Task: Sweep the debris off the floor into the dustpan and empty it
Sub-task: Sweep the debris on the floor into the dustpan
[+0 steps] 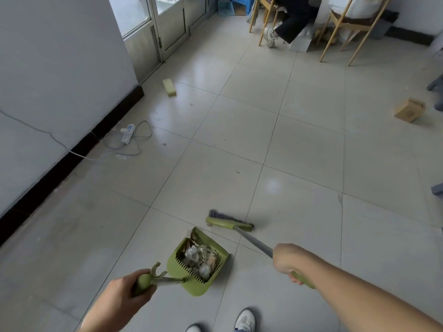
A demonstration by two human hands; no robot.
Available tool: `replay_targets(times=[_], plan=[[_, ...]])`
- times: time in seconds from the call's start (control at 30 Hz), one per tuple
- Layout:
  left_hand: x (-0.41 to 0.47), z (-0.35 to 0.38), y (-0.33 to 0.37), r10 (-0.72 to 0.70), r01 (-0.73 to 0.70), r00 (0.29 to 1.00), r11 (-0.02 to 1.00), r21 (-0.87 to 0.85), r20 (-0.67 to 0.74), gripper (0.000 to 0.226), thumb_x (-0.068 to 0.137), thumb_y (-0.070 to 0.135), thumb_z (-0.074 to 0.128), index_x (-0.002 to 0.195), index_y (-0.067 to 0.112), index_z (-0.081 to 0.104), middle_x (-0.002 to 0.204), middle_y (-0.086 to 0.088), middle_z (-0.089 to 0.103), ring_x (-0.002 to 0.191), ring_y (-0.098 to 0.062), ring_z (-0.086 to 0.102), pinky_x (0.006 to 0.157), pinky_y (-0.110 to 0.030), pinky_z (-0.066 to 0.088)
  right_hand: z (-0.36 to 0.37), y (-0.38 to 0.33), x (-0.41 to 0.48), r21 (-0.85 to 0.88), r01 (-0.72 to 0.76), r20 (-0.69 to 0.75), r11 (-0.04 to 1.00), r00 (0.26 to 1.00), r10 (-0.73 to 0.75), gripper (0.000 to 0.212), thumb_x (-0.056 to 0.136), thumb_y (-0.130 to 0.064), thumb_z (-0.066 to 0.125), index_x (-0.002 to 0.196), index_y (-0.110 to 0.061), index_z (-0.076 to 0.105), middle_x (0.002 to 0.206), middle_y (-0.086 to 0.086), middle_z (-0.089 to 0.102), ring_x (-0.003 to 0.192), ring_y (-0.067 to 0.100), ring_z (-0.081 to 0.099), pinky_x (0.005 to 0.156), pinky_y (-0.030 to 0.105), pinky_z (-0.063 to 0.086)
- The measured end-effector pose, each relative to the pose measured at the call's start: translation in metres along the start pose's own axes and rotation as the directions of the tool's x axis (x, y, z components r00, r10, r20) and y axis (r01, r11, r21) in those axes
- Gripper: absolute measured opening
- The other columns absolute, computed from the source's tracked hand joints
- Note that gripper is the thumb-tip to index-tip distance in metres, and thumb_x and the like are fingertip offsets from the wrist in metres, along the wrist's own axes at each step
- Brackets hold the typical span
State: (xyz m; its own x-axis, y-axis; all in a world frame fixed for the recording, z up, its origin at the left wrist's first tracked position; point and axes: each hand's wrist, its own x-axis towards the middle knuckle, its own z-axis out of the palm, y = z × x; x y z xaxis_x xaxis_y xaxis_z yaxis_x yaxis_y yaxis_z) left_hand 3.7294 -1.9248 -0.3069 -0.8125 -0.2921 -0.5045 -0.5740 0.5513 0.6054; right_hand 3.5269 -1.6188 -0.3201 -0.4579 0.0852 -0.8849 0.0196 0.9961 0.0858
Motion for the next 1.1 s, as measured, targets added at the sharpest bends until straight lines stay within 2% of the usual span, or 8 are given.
replay_targets(times=[0.07,0.2,0.33,0.43,0.53,0.63,0.9,1.1], plan=[[-0.001,0.001,0.001,-0.018,0.018,1.000,1.000,0.003,-0.003,0.022,0.078,0.027,0.075,0.080,0.048,0.067,0.068,0.011,0.067,0.056,-0.004,0.053,0.054,-0.015,0.042,0.010,0.010,-0.002,0.009,0.010,0.029,1.000,1.000,-0.010,0.048,0.092,-0.004,0.031,0.139,-0.006,0.040,0.072,0.015,0.052,0.051,0.019,0.047,0.045,0.024,0.039],[0.001,0.003,0.007,0.002,-0.002,1.000,1.000,-0.006,-0.010,0.041,0.079,0.026,0.074,0.092,0.060,0.054,0.063,0.013,0.065,0.054,-0.003,0.052,0.052,-0.015,0.041,0.015,0.025,-0.005,0.040,-0.025,0.142,0.999,0.990,0.019,0.044,0.094,-0.013,0.027,0.136,-0.010,0.041,0.072,0.012,0.051,0.051,0.018,0.044,0.044,0.023,0.037],[0.004,0.002,0.011,0.019,-0.019,1.000,1.000,-0.001,-0.015,0.047,0.078,0.026,0.075,0.093,0.063,0.051,0.066,0.018,0.065,0.060,-0.001,0.055,0.058,-0.019,0.045,0.000,0.039,-0.019,0.107,-0.002,0.184,0.994,0.983,-0.018,0.046,0.092,-0.023,0.028,0.134,-0.017,0.046,0.069,0.008,0.052,0.047,0.017,0.045,0.041,0.020,0.038],[0.004,0.001,0.015,0.031,-0.031,0.999,1.000,-0.006,-0.015,0.048,0.079,0.025,0.075,0.094,0.063,0.050,0.065,0.020,0.065,0.061,0.000,0.056,0.059,-0.019,0.046,-0.015,0.048,-0.033,0.168,0.014,0.187,0.986,0.981,-0.045,0.048,0.094,-0.023,0.028,0.139,-0.021,0.043,0.071,0.008,0.052,0.048,0.015,0.044,0.044,0.022,0.037],[0.005,0.001,0.016,0.032,-0.033,0.999,0.999,-0.012,-0.025,0.041,0.079,0.025,0.074,0.092,0.058,0.055,0.063,0.014,0.064,0.054,-0.003,0.052,0.054,-0.018,0.043,-0.022,0.054,-0.044,0.203,0.016,0.203,0.979,0.977,-0.058,0.047,0.097,-0.021,0.025,0.141,-0.022,0.039,0.071,0.007,0.048,0.050,0.014,0.042,0.045,0.023,0.037],[0.004,0.001,0.021,0.039,-0.039,0.999,0.999,-0.013,-0.028,0.027,0.080,0.022,0.073,0.076,0.047,0.066,0.056,0.014,0.060,0.051,-0.002,0.050,0.049,-0.012,0.038,-0.029,0.058,-0.053,0.244,0.013,0.209,0.970,0.976,-0.065,0.044,0.100,-0.023,0.025,0.142,-0.026,0.039,0.071,0.006,0.047,0.050,0.013,0.041,0.044,0.021,0.036],[0.004,-0.001,0.033,0.088,-0.087,0.994,0.996,0.013,-0.060,0.015,0.082,0.026,0.072,0.084,0.039,0.067,0.054,0.016,0.057,0.053,-0.003,0.049,0.048,-0.012,0.037,-0.045,0.060,-0.069,0.266,0.007,0.165,0.964,0.985,-0.053,0.043,0.101,-0.024,0.026,0.142,-0.029,0.038,0.074,0.007,0.049,0.050,0.014,0.041,0.044,0.022,0.036],[0.004,0.001,0.037,0.097,-0.097,0.993,0.995,0.000,-0.067,0.016,0.081,0.028,0.072,0.086,0.042,0.067,0.067,0.015,0.063,0.063,-0.002,0.053,0.054,-0.012,0.041,-0.059,0.053,-0.082,0.209,0.042,0.078,0.977,0.995,-0.060,0.044,0.101,-0.024,0.027,0.144,-0.026,0.037,0.077,0.008,0.051,0.051,0.014,0.043,0.044,0.022,0.038]])
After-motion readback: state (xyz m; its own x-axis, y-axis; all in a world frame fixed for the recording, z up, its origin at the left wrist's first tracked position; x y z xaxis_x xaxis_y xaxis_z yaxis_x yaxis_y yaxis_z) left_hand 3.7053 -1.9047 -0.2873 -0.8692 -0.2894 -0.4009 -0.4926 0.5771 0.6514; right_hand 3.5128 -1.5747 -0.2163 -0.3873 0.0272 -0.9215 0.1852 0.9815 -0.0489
